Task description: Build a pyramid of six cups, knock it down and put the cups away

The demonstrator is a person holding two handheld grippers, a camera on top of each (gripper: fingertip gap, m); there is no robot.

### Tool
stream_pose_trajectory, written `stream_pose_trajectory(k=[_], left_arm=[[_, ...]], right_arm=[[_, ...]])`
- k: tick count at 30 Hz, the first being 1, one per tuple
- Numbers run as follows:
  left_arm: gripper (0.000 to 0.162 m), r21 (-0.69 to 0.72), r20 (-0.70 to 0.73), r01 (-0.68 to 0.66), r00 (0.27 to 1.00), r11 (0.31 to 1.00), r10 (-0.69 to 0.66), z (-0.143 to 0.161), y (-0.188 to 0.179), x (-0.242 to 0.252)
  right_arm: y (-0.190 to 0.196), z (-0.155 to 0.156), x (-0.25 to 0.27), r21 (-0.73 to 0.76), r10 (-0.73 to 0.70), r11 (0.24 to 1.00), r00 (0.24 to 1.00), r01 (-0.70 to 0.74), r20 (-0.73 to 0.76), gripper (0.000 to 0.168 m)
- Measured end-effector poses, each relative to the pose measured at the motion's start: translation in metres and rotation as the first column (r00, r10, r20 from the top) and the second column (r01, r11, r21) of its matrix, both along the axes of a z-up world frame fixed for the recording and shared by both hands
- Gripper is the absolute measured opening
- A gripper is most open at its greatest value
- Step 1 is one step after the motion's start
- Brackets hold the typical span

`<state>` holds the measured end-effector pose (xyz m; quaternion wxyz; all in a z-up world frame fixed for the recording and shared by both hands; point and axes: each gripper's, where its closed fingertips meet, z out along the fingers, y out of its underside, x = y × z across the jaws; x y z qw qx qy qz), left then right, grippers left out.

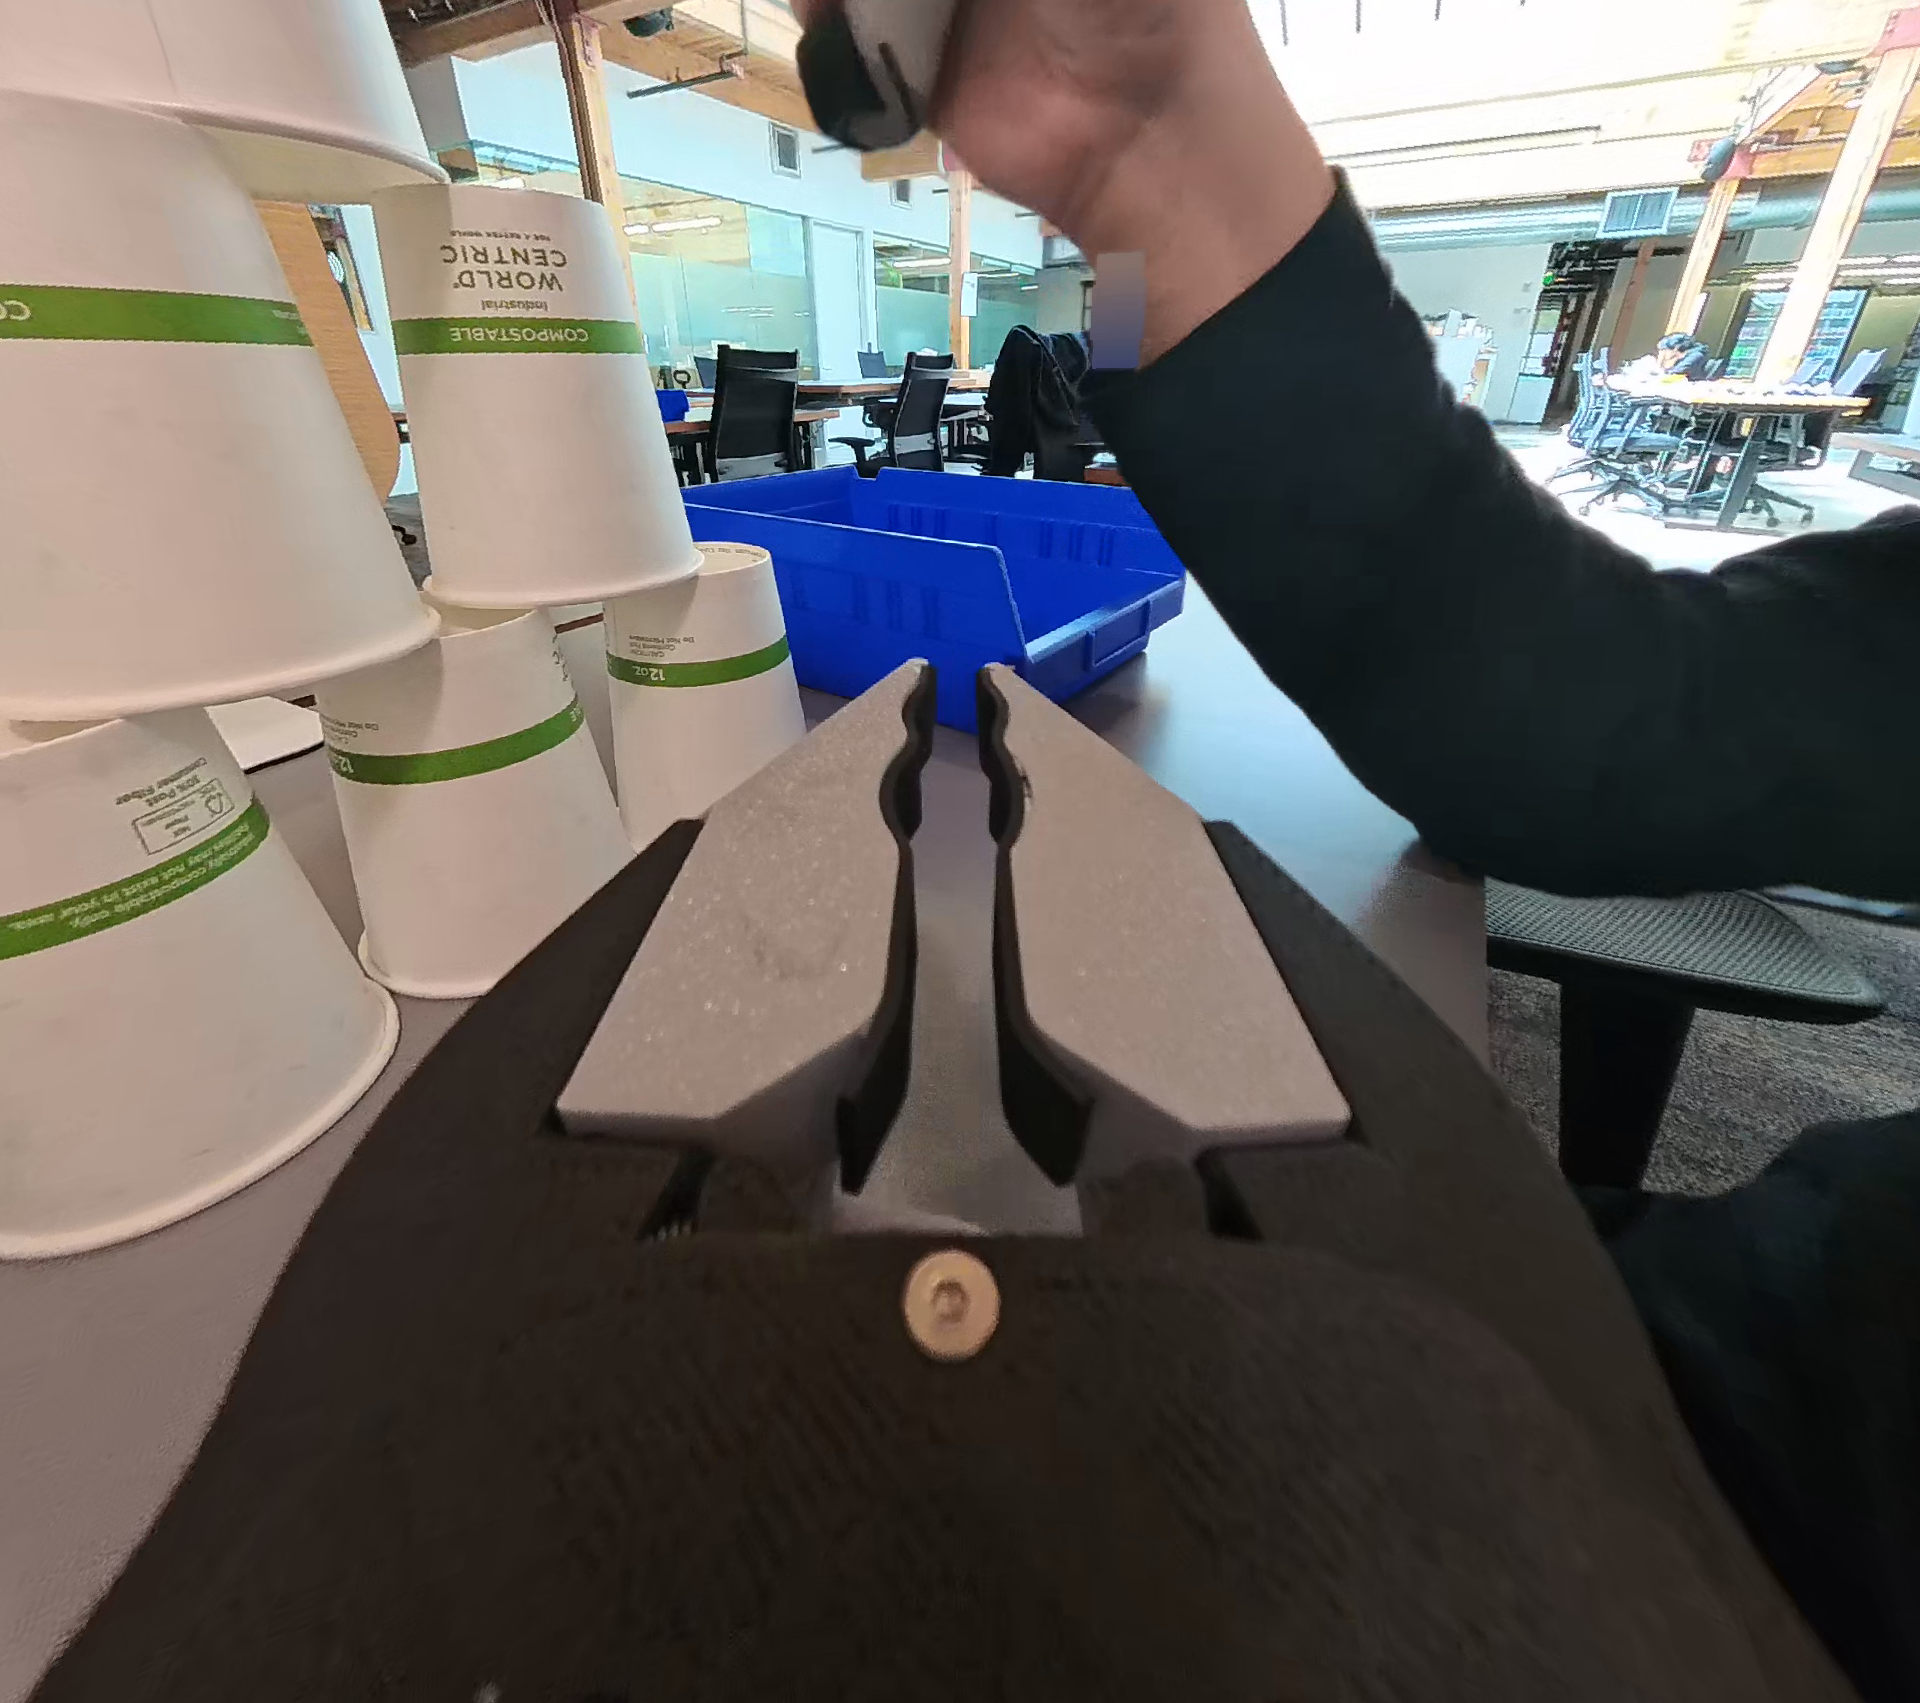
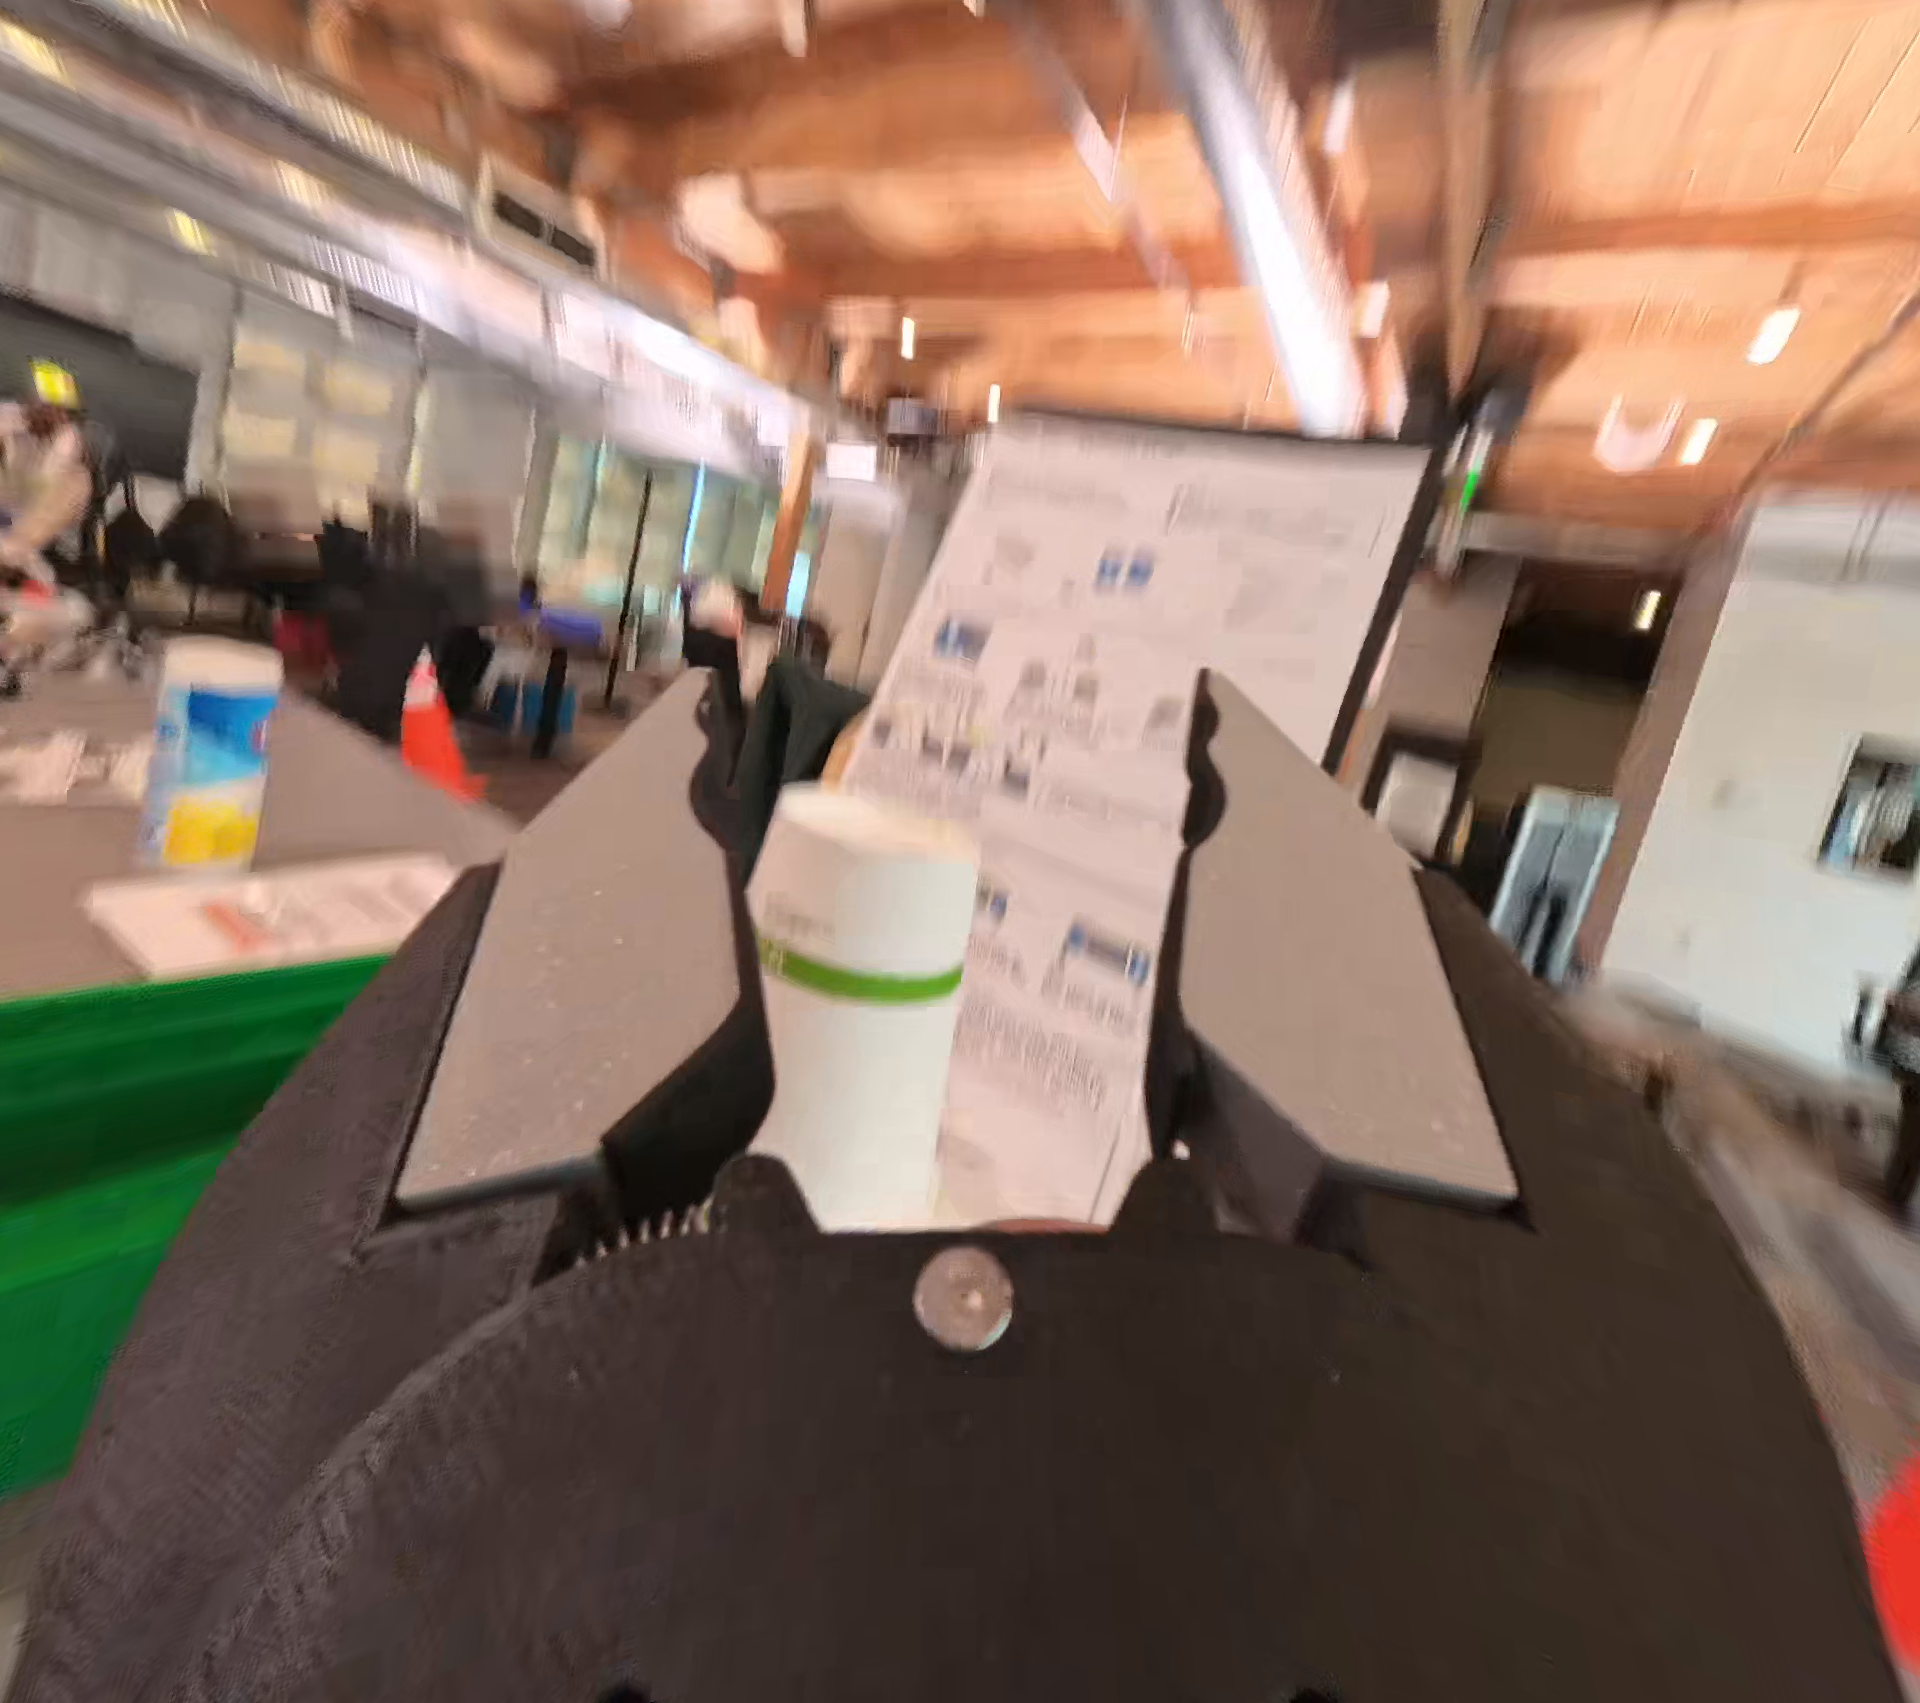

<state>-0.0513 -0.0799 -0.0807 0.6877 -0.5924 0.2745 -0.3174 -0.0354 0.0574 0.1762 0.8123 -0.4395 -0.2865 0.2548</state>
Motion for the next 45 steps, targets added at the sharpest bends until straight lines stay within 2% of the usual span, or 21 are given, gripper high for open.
stream_pose_trajectory(k=[2, 5, 7, 9, 10, 13, 16, 17, 19, 21, 23, 26, 29, 31, 35, 37, 42, 45], left_arm=[[0.004, -0.002, 0.001, 0.0, 1.0, 1.0, 0.0, 0.0, 0.0, 0.0], [0.004, -0.004, 0.002, -0.001, 1.0, 1.0, 0.001, 0.0, 0.0, 0.0], [0.004, -0.005, 0.004, -0.003, 1.0, 1.0, 0.003, 0.0, 0.001, -0.001], [0.004, -0.002, 0.007, -0.007, 1.0, 1.0, 0.007, 0.0, 0.001, -0.001], [0.004, 0.001, 0.008, -0.009, 1.0, 1.0, 0.009, 0.001, 0.0, -0.002], [0.004, 0.008, 0.013, -0.019, 1.0, 1.0, 0.019, 0.002, 0.0, -0.003], [0.004, 0.004, 0.016, -0.023, 1.0, 1.0, 0.023, 0.002, 0.001, -0.004], [0.004, -0.003, 0.018, -0.02, 1.0, 1.0, 0.02, 0.001, 0.002, -0.004], [0.005, -0.025, 0.027, -0.013, 1.0, 1.0, 0.013, 0.0, 0.004, -0.004], [0.006, -0.052, 0.041, -0.007, 0.999, 0.999, 0.009, 0.0, 0.006, -0.006], [0.007, -0.077, 0.057, -0.003, 0.998, 0.997, 0.008, -0.001, 0.009, -0.007], [0.007, -0.085, 0.087, -0.009, 0.996, 0.996, 0.017, 0.001, 0.011, -0.012], [0.008, -0.083, 0.095, -0.007, 0.995, 0.996, 0.015, 0.001, 0.011, -0.013], [0.007, -0.079, 0.092, -0.006, 0.996, 0.997, 0.013, 0.001, 0.01, -0.012], [0.008, -0.084, 0.068, 0.003, 0.998, 0.996, 0.002, -0.001, 0.01, -0.009], [0.008, -0.106, 0.054, 0.015, 0.998, 0.994, -0.01, -0.004, 0.011, -0.006], [0.01, -0.239, 0.015, 0.066, 0.998, 0.969, -0.064, -0.019, 0.022, 0.004], [0.016, -0.33, 0.0, 0.071, 0.997, 0.941, -0.076, -0.029, 0.03, 0.007]], right_arm=[[-0.023, 0.012, 0.014, 0.13, 0.003, 0.991, 0.999, 0.002, -0.042, 0.073], [-0.033, 0.008, 0.024, 0.162, -0.065, 0.985, 0.997, 0.057, 0.049, 0.064], [-0.036, -0.005, 0.024, 0.132, -0.088, 0.989, 0.983, 0.067, 0.161, 0.035], [-0.045, -0.025, 0.02, 0.113, -0.044, 0.994, 0.956, 0.012, 0.288, 0.005], [-0.052, -0.036, 0.018, 0.098, -0.002, 0.995, 0.941, -0.033, 0.338, 0.0], [-0.054, -0.079, 0.024, 0.032, 0.067, 0.996, 0.937, -0.084, 0.344, 0.0], [-0.052, -0.15, 0.028, -0.095, 0.177, 0.984, 0.93, -0.154, 0.321, 0.0], [-0.059, -0.171, 0.027, -0.131, 0.238, 0.969, 0.93, -0.208, 0.282, 0.0], [-0.093, -0.197, 0.019, -0.095, 0.369, 0.929, 0.9, -0.357, 0.231, 0.0], [-0.13, -0.219, -0.003, -0.077, 0.436, 0.894, 0.816, -0.441, 0.379, 0.0], [-0.146, -0.249, -0.024, -0.115, 0.476, 0.869, 0.747, -0.482, 0.464, 0.0], [-0.172, -0.288, -0.043, -0.378, 0.719, 0.693, 0.55, -0.614, 0.425, 0.0], [-0.161, -0.304, -0.046, -0.551, 0.8, 0.598, 0.48, -0.582, 0.36, 0.003], [-0.145, -0.298, -0.042, -0.57, 0.795, 0.594, 0.524, -0.567, 0.307, 0.005], [-0.106, -0.308, -0.029, -0.566, 0.677, 0.709, 0.632, -0.421, 0.378, 0.009], [-0.095, -0.31, -0.026, -0.572, 0.646, 0.727, 0.661, -0.379, 0.383, 0.011], [-0.077, -0.315, -0.025, -0.597, 0.59, 0.747, 0.706, -0.292, 0.391, 0.019], [-0.06, -0.316, -0.019, -0.581, 0.505, 0.787, 0.758, -0.208, 0.413, 0.022]])
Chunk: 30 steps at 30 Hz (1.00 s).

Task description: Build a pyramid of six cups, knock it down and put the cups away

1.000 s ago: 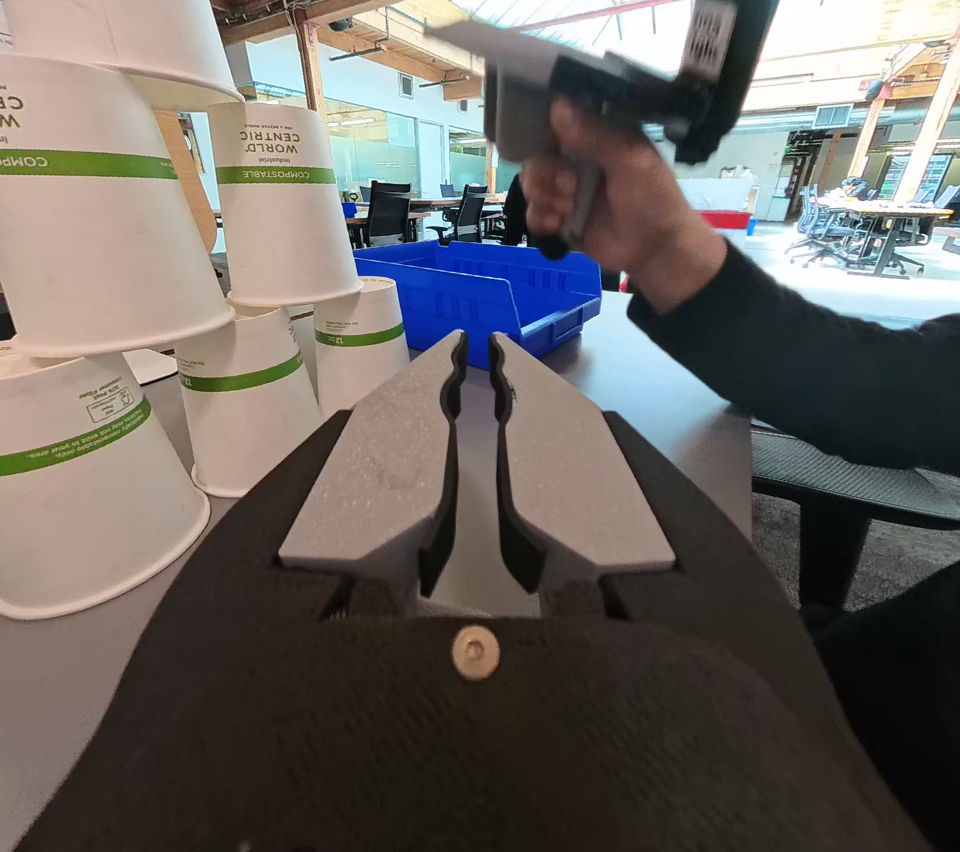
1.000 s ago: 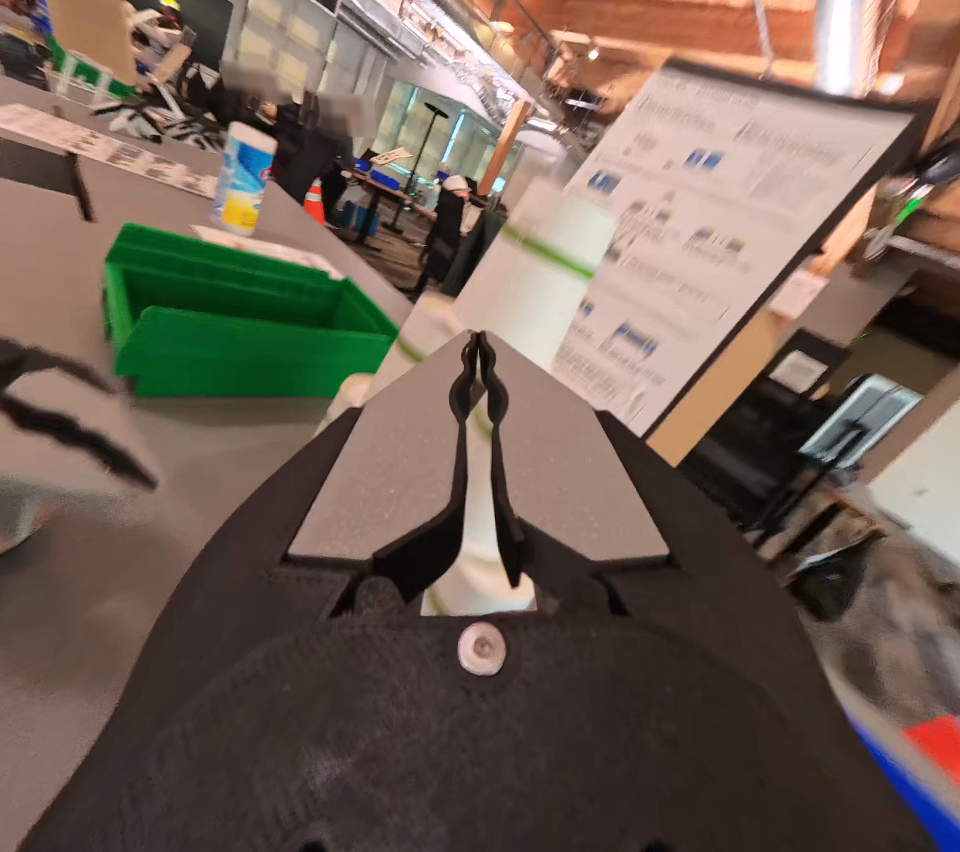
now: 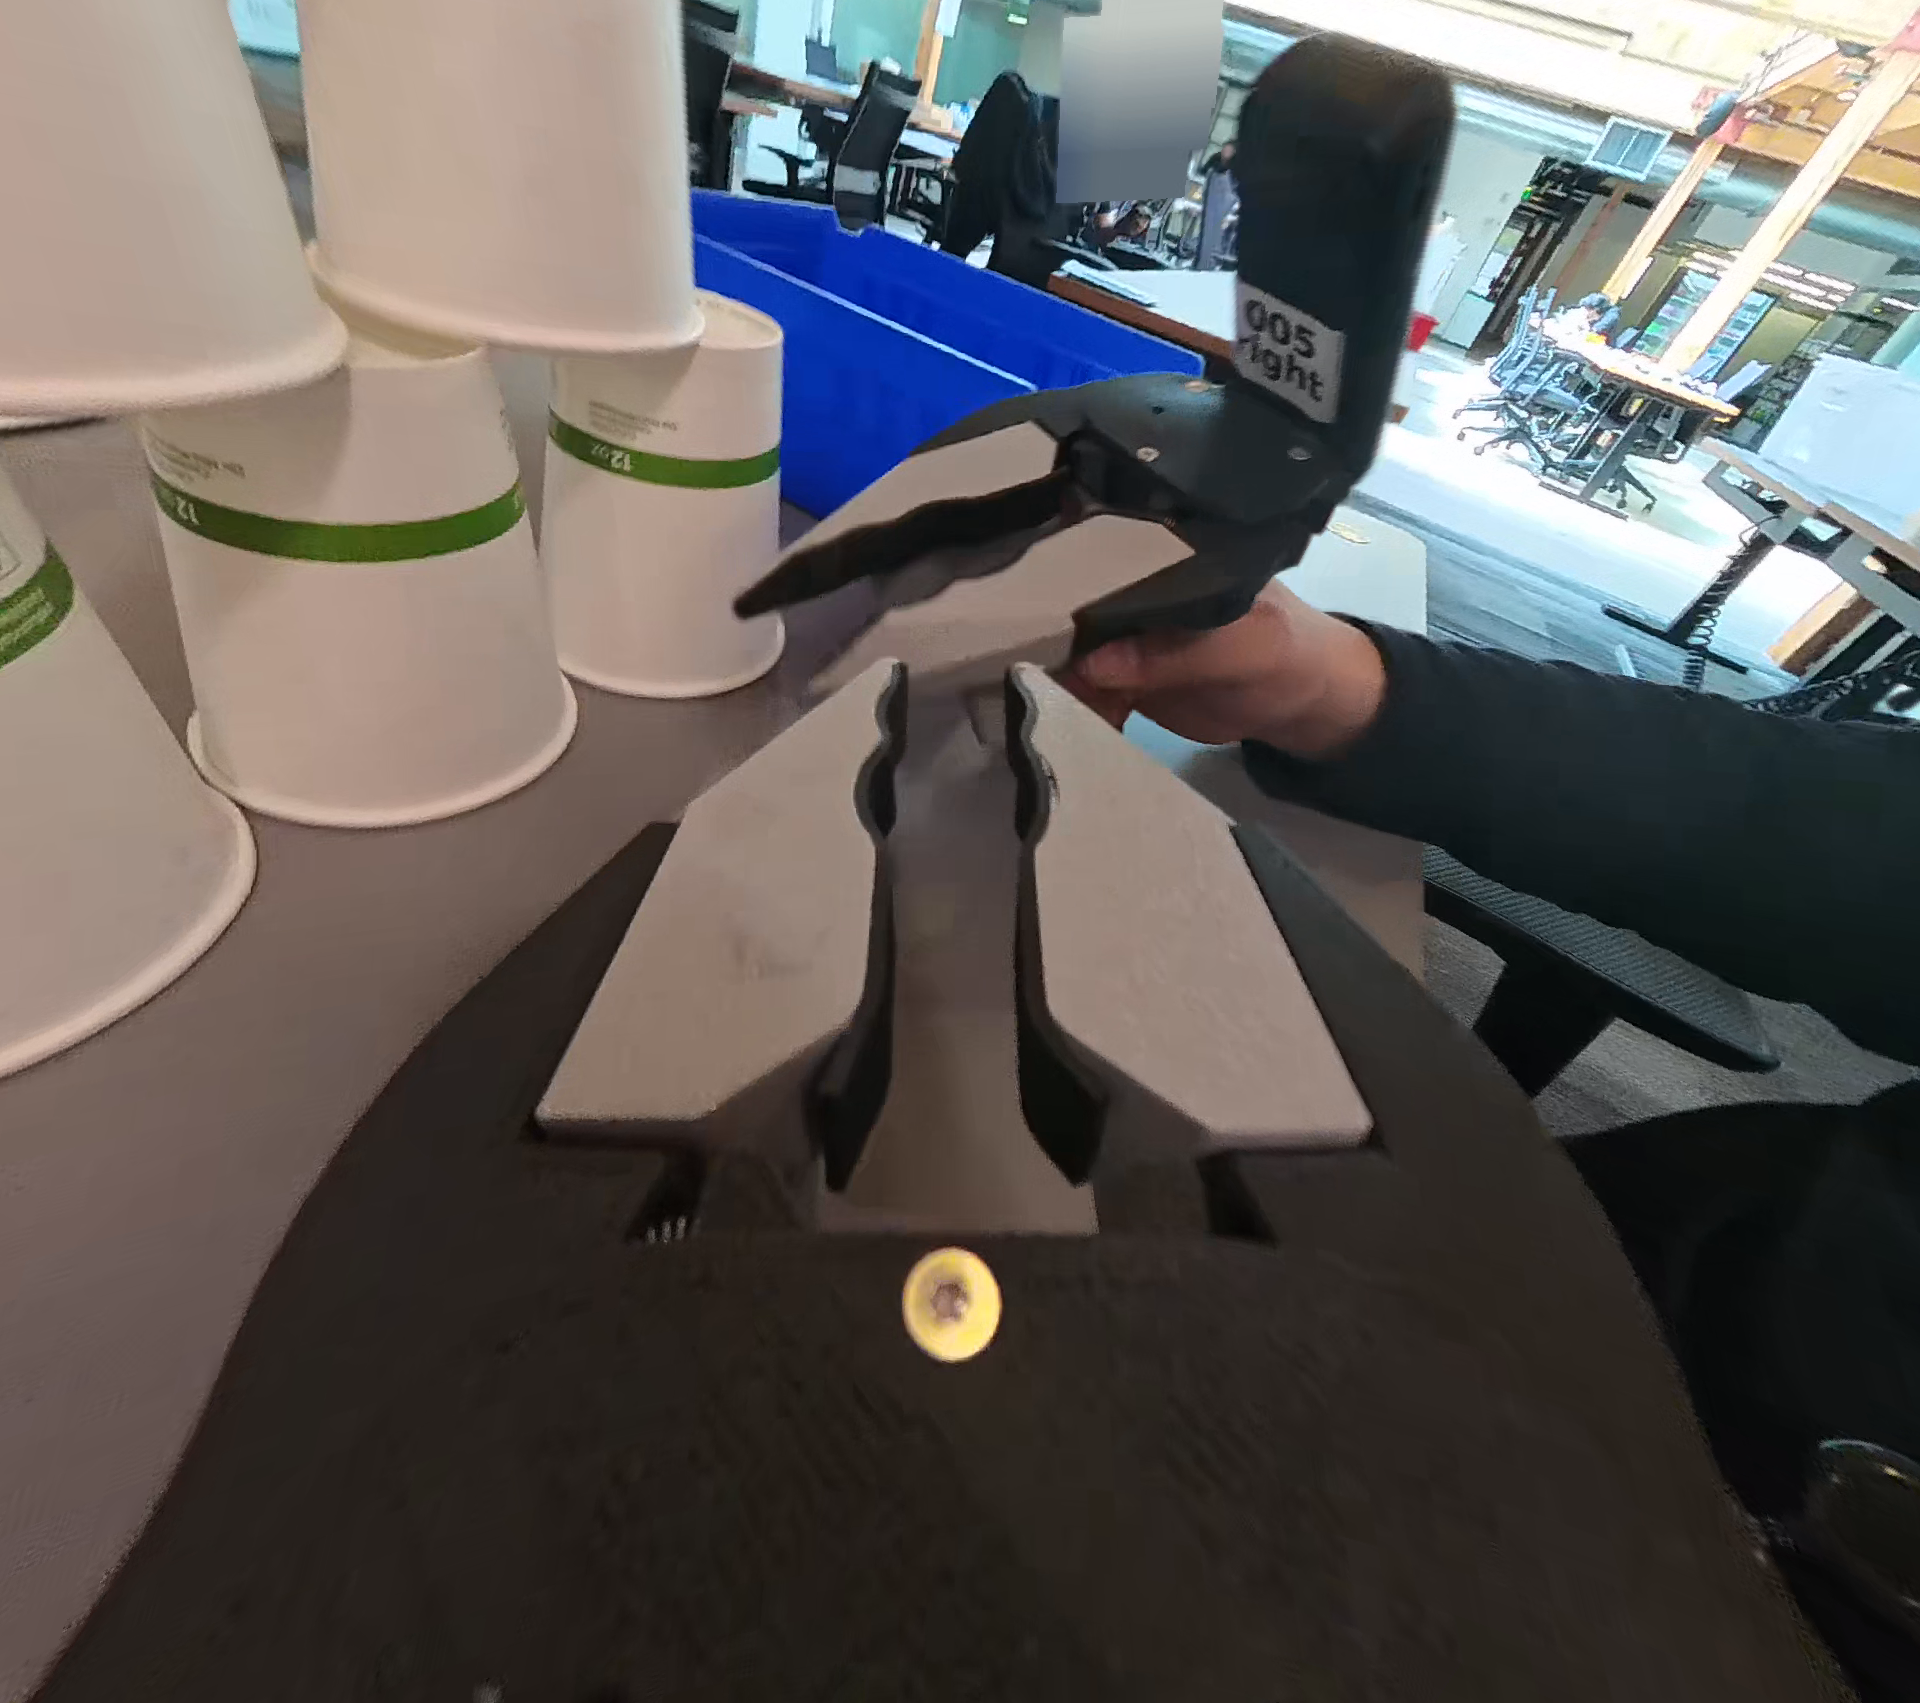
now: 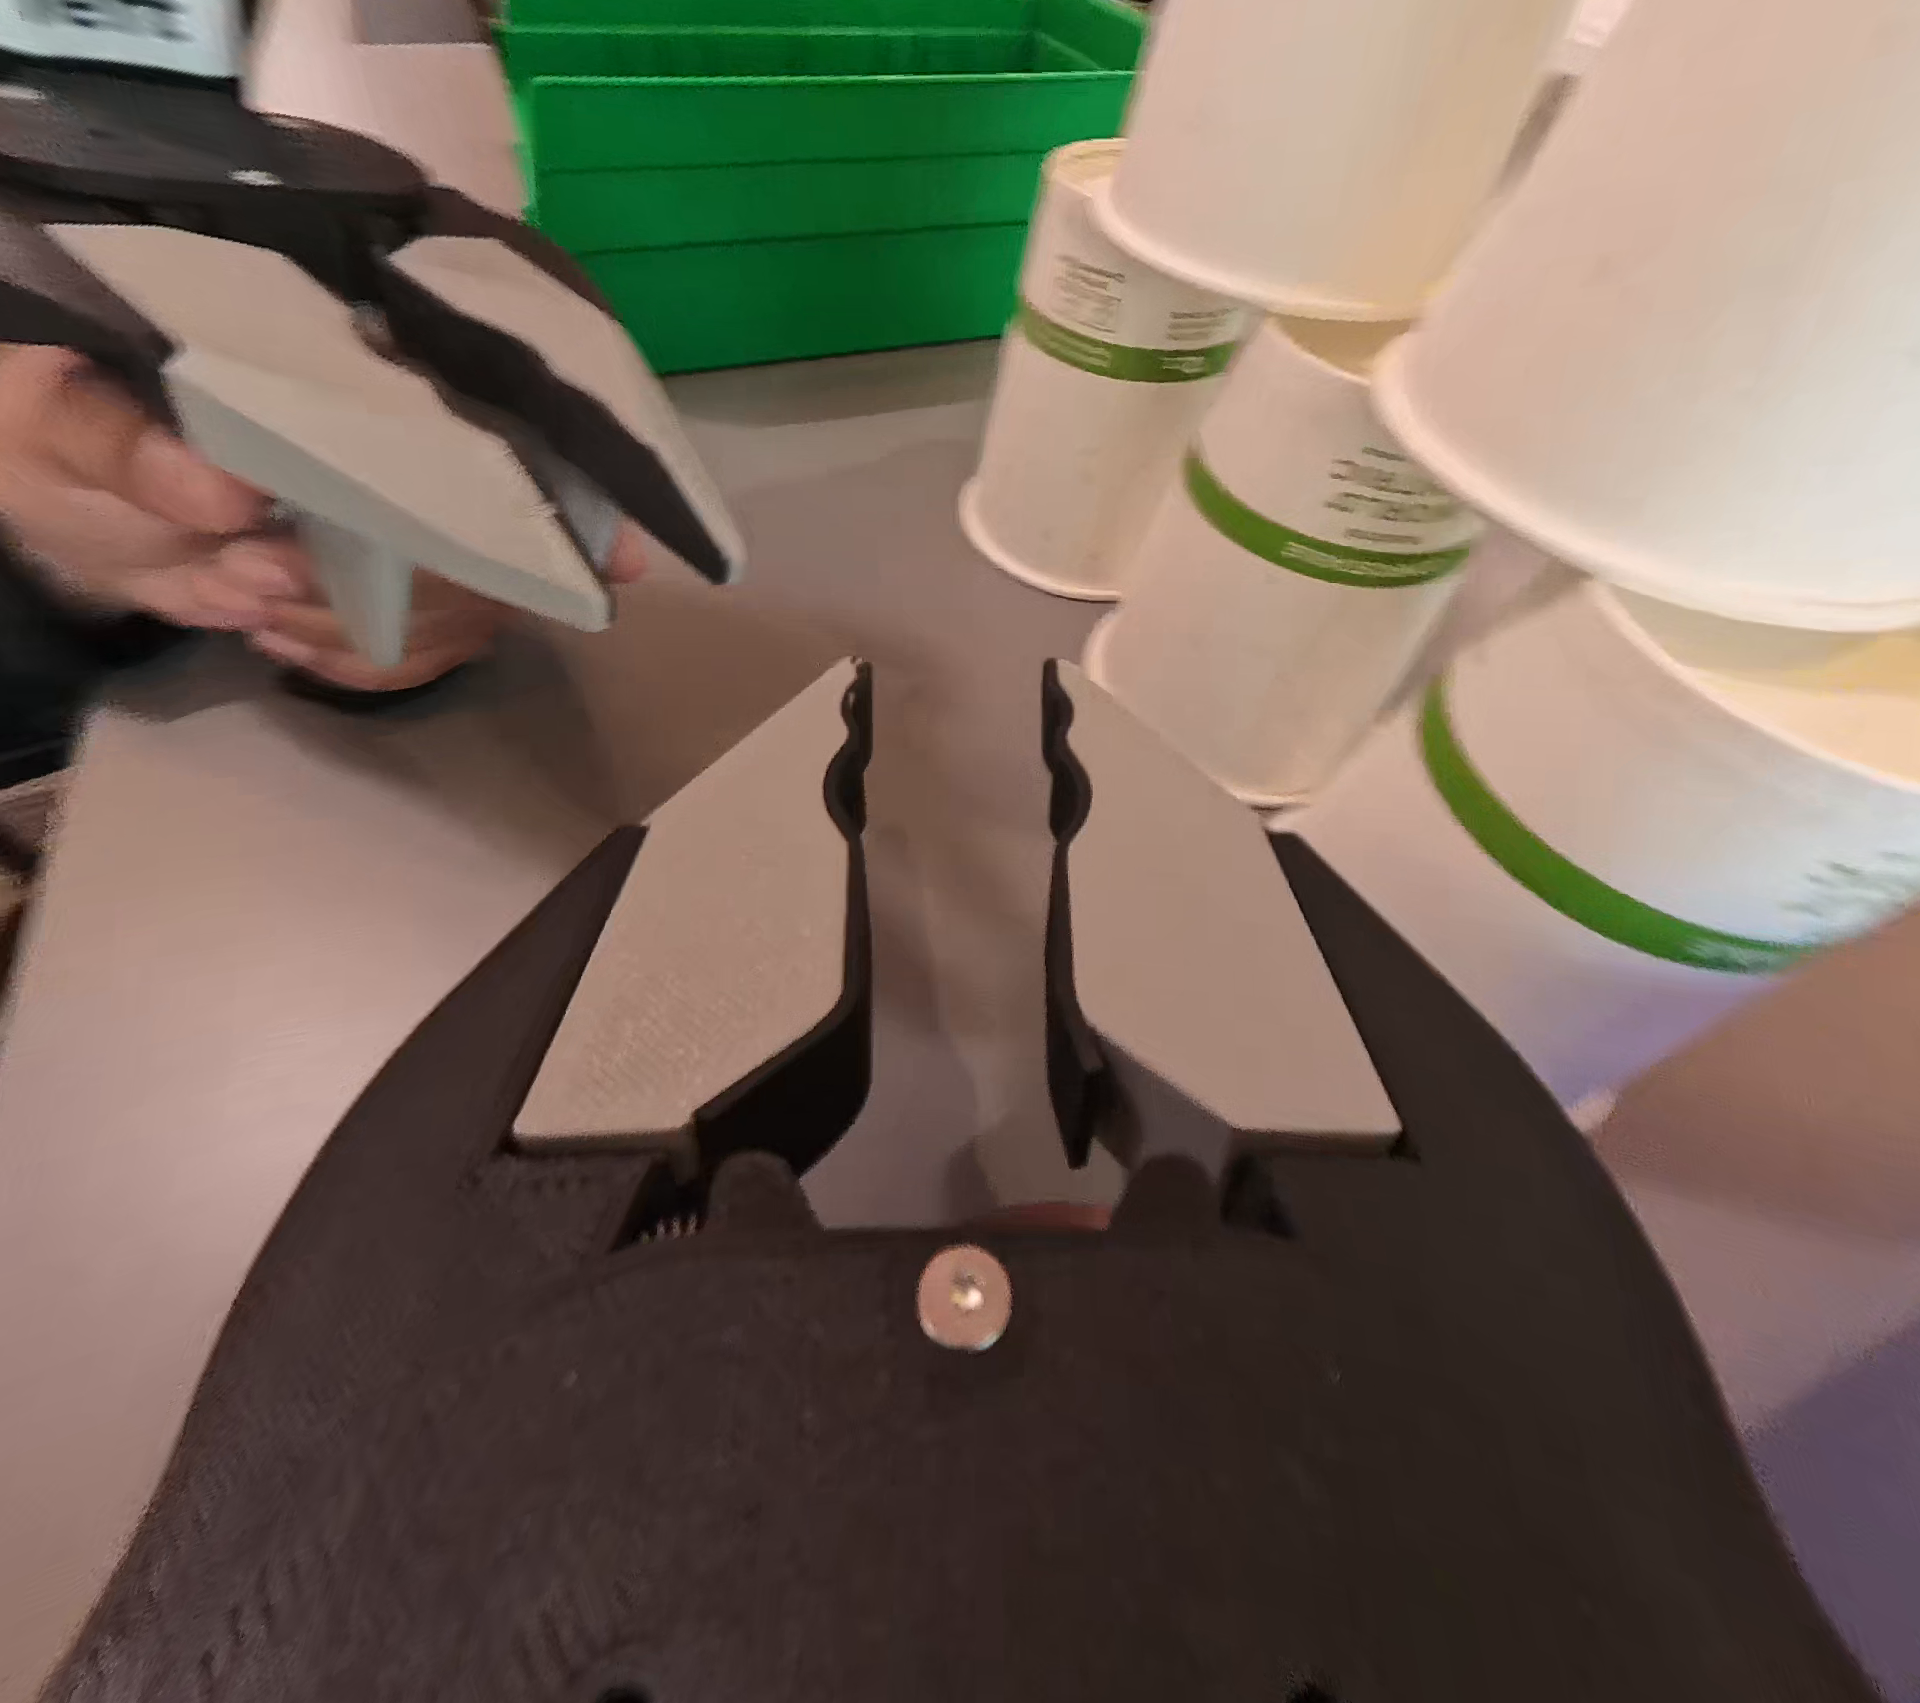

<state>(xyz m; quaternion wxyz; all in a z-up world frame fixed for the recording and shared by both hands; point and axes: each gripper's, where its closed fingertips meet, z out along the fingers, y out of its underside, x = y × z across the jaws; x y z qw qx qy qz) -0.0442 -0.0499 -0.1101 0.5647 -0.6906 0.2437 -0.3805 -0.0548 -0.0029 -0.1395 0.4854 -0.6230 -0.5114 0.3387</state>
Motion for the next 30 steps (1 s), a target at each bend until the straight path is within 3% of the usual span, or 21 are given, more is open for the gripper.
stream_pose_trajectory(k=[1, 2, 6, 10, 13, 16, 19, 24, 28, 30], left_arm=[[0.014, -0.025, -0.007, -0.012, 1.0, 1.0, 0.012, -0.003, 0.004, -0.002], [0.013, -0.047, -0.031, -0.044, 0.999, 0.998, 0.043, -0.007, 0.011, -0.008], [0.013, 0.007, -0.171, -0.245, 0.955, 0.969, 0.243, -0.01, 0.036, -0.055], [0.014, 0.086, -0.097, -0.508, 0.852, 0.857, 0.515, 0.009, 0.058, -0.122], [0.017, 0.072, -0.124, -0.551, 0.822, 0.831, 0.556, -0.002, 0.067, -0.134], [0.019, 0.074, -0.143, -0.523, 0.837, 0.849, 0.528, -0.002, 0.074, -0.121], [0.015, 0.172, -0.074, -0.582, 0.797, 0.794, 0.6, 0.031, 0.088, -0.125], [0.02, 0.281, -0.093, -0.593, 0.766, 0.755, 0.636, 0.078, 0.117, -0.125], [0.024, 0.254, -0.001, -0.636, 0.753, 0.728, 0.658, 0.078, 0.133, -0.134], [0.026, 0.19, 0.021, -0.623, 0.776, 0.759, 0.631, 0.073, 0.133, -0.132]], right_arm=[[0.014, 0.001, 0.006, 0.034, -0.095, 0.995, 0.996, 0.094, 0.003, 0.023], [0.031, 0.007, 0.016, 0.084, -0.212, 0.974, 0.977, 0.212, -0.017, 0.014], [0.057, 0.061, 0.05, 0.203, -0.408, 0.865, 0.878, 0.459, -0.249, 0.0], [0.078, 0.111, 0.108, 0.284, -0.616, 0.573, 0.633, 0.769, -0.469, 0.0], [0.081, 0.128, 0.132, 0.22, -0.649, 0.478, 0.51, 0.851, -0.564, 0.0], [0.101, 0.117, 0.118, 0.138, -0.688, 0.537, 0.527, 0.832, -0.5, 0.0], [0.127, 0.1, 0.089, 0.083, -0.726, 0.613, 0.601, 0.786, -0.334, 0.0], [0.15, 0.119, 0.092, 0.006, -0.732, 0.615, 0.573, 0.789, -0.368, 0.0], [0.145, 0.11, 0.095, -0.07, -0.711, 0.661, 0.593, 0.747, -0.379, 0.0], [0.142, 0.108, 0.098, -0.046, -0.714, 0.65, 0.589, 0.759, -0.379, 0.0]])
